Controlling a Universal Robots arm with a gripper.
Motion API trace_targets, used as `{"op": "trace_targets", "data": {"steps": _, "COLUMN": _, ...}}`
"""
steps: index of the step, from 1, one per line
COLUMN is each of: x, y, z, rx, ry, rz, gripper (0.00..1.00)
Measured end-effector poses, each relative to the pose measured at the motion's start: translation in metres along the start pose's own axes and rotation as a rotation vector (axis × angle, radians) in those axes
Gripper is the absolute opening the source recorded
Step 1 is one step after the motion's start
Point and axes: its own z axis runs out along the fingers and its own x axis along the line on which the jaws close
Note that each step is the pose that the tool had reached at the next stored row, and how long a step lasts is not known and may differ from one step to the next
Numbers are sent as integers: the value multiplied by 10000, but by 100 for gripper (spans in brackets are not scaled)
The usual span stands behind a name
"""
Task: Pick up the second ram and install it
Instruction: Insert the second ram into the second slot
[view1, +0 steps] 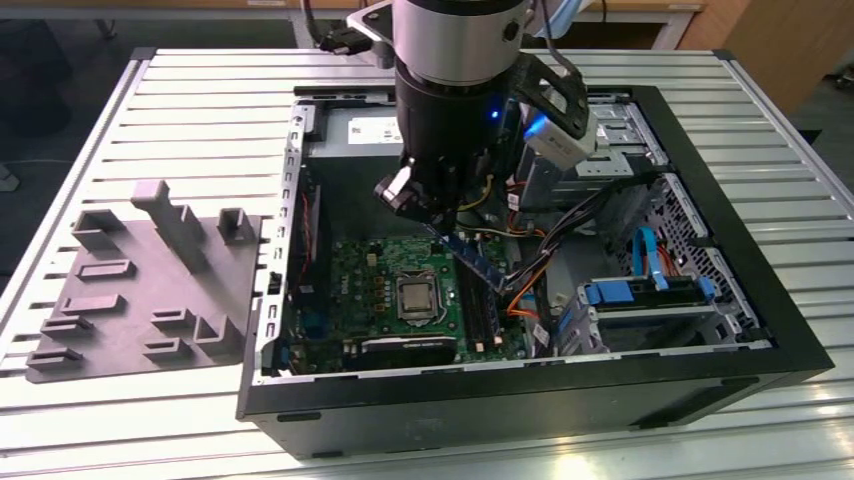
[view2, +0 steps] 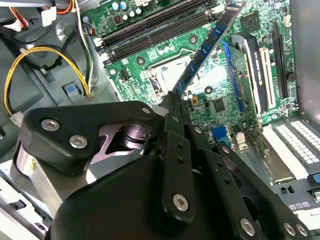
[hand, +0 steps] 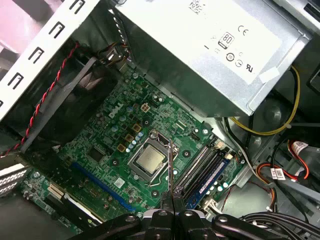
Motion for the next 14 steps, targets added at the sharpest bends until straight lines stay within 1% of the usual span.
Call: {"op": "trace_targets", "data": {"steps": 14, "x": 0, "y": 0, "z": 0, "rx": 30, "ry": -2, "rz": 844, "gripper": 11}}
